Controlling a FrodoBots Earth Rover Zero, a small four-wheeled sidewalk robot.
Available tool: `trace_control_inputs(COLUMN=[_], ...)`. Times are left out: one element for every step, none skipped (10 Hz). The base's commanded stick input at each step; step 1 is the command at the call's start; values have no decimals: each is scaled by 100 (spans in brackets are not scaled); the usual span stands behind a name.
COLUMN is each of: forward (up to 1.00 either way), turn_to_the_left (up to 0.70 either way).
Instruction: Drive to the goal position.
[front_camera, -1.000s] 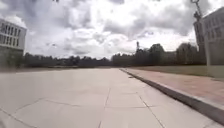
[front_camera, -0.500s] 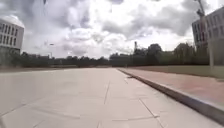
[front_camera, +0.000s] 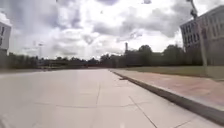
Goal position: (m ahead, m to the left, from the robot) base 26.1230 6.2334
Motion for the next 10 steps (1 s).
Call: trace_control_inputs(forward=[70,70,70,70,70,70,70,70,70,70], turn_to_the_left=[0,0,5,10,8,2,0,6,3,5])
